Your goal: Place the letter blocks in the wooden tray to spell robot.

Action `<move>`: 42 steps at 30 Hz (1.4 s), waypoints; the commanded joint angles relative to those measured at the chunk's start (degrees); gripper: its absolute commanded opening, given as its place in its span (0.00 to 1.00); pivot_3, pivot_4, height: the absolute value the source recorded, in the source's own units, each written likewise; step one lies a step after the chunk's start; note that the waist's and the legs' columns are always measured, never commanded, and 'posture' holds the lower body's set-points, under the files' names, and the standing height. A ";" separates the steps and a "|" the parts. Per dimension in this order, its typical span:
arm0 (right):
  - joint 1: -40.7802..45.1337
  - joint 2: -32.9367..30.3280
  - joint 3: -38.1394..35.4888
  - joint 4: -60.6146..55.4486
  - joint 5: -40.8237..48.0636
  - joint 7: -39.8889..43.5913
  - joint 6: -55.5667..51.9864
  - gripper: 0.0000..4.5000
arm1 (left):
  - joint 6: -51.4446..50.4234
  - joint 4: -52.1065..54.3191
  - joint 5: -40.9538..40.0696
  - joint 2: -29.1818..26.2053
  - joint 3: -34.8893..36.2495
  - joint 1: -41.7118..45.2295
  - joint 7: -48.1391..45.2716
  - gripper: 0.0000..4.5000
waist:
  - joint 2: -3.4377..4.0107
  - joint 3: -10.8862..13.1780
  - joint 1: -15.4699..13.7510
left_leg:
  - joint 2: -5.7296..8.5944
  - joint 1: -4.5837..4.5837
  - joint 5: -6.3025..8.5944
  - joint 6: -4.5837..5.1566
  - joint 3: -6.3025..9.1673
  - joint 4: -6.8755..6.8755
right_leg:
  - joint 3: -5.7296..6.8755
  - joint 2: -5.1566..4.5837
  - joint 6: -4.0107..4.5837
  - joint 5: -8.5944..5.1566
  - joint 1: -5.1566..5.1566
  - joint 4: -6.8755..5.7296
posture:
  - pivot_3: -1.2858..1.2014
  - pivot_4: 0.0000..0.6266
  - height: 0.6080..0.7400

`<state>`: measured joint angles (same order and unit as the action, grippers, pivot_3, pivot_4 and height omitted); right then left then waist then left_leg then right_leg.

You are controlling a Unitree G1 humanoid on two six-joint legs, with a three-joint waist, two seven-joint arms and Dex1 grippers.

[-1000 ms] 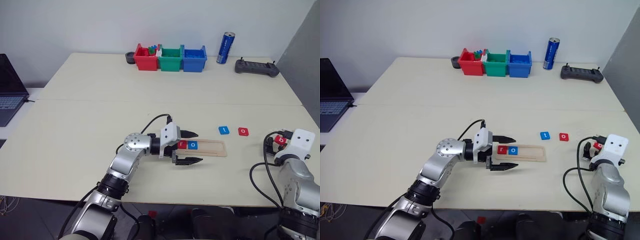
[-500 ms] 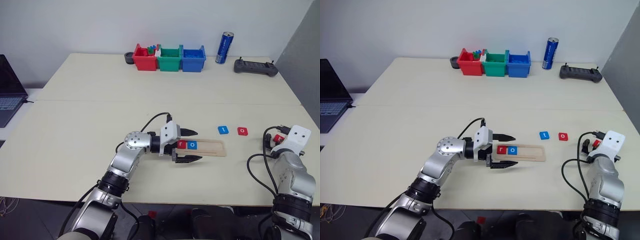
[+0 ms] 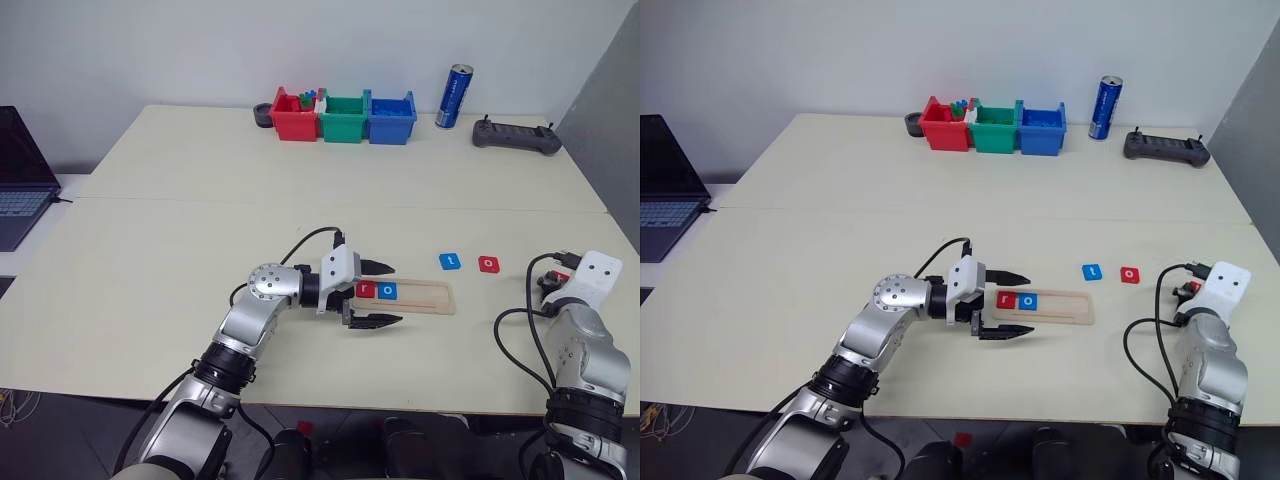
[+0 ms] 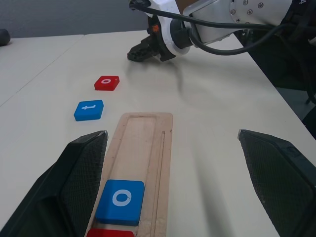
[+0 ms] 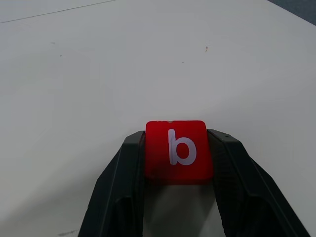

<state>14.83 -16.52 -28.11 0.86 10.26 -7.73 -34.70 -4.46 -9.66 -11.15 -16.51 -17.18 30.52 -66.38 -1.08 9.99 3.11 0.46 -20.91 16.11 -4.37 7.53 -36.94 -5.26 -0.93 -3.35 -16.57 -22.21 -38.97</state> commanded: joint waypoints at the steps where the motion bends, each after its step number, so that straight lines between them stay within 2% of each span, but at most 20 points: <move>1: -2.48 -1.51 1.47 -4.18 0.14 2.49 -1.84 0.32 | 1.03 0.62 -0.60 0.37 0.36 1.18 0.12 1.00 | 0.00 0.00 0.01 | 0.00 0.00 0.00 0.00 -0.01 0.00 | 0.00 0.00 0.00 0.00 0.00 0.00 | 0.52 0.24 1.00; 4: -7.47 -5.48 4.83 -13.07 3.73 11.52 -6.33 0.32 | 0.97 1.41 -1.30 -0.20 0.33 0.70 -1.11 1.00 | 0.02 0.01 0.04 | -0.01 0.00 0.00 0.00 -0.01 0.01 | -0.01 0.00 0.00 0.00 0.00 0.01 | 0.52 0.24 1.00; 8: -15.39 -14.14 7.52 -23.48 12.49 28.60 -9.98 0.32 | 1.55 1.53 -1.57 -1.52 0.06 0.03 -3.48 1.00 | 0.06 0.05 0.16 | 0.00 -0.01 0.00 0.00 -0.02 0.01 | -0.02 0.01 -0.01 -0.01 0.00 0.03 | 0.52 0.24 1.00; 12: -20.18 -21.36 8.70 -27.01 17.45 40.67 -9.55 0.32 | 1.66 1.23 -1.93 -1.83 0.08 -0.08 -4.83 1.00 | 0.01 0.08 0.19 | -0.01 0.00 0.01 0.01 -0.04 -0.01 | -0.02 0.02 -0.04 -0.02 0.03 0.05 | 0.52 0.24 1.00; 14: -20.60 -23.28 9.24 -26.88 18.15 43.13 -9.14 0.32 | 2.07 1.00 -1.78 -1.89 0.06 -0.09 -5.16 1.00 | -0.02 0.09 0.14 | -0.01 0.01 0.00 0.01 -0.03 -0.02 | -0.02 0.03 -0.08 -0.05 0.04 0.06 | 0.52 0.24 1.00; 18: -17.05 -22.16 10.28 -23.40 14.70 37.62 -9.91 0.32 | 2.56 0.75 -1.42 -1.83 0.20 -0.16 -4.73 1.00 | -0.04 0.11 0.12 | -0.01 0.01 0.00 0.01 -0.04 -0.03 | -0.04 0.02 -0.22 -0.13 0.04 0.05 | 0.52 0.24 1.00; 22: -15.10 -16.50 10.28 -23.83 11.96 27.85 -13.10 0.32 | 2.50 1.76 -1.31 -2.01 0.18 -0.99 -4.04 1.00 | -0.04 0.11 -0.15 | -0.01 -0.02 0.00 0.00 0.02 0.01 | 0.00 0.02 -0.15 -0.09 0.01 0.06 | 0.52 0.24 1.00; 29: -18.64 -5.07 10.76 -37.76 9.58 13.32 -26.79 0.32 | 2.33 3.28 -1.51 -3.32 0.48 -2.35 -3.98 1.00 | 0.00 0.10 -0.47 | -0.02 -0.08 0.00 -0.01 0.08 0.01 | 0.05 -0.01 -0.02 -0.01 -0.04 0.07 | 0.52 0.24 1.00; 35: -22.58 0.70 11.54 -49.36 10.02 9.06 -36.77 0.32 | 2.27 3.17 -1.52 -3.20 0.21 -1.93 -3.89 1.00 | 0.01 0.09 -0.76 | -0.02 -0.09 0.00 -0.01 0.10 0.02 | 0.09 -0.01 -0.03 -0.02 -0.04 0.10 | 0.52 0.24 1.00; 42: -22.15 1.55 12.42 -49.56 9.33 9.07 -40.53 0.32 | 2.60 2.40 -1.36 -2.87 0.03 -1.41 -4.17 1.00 | 0.00 0.09 -0.71 | -0.02 -0.06 0.00 -0.01 0.08 0.02 | 0.09 0.00 -0.25 -0.16 -0.02 0.09 | 0.52 0.24 1.00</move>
<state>-6.76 -14.81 -16.12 -48.20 19.68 1.15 -74.37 -3.03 -8.56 -11.89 -19.79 -17.22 28.11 -70.57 -1.08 10.08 2.40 0.44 -20.97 16.11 -4.37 7.61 -36.92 -5.17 -0.93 -3.59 -16.72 -22.23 -38.87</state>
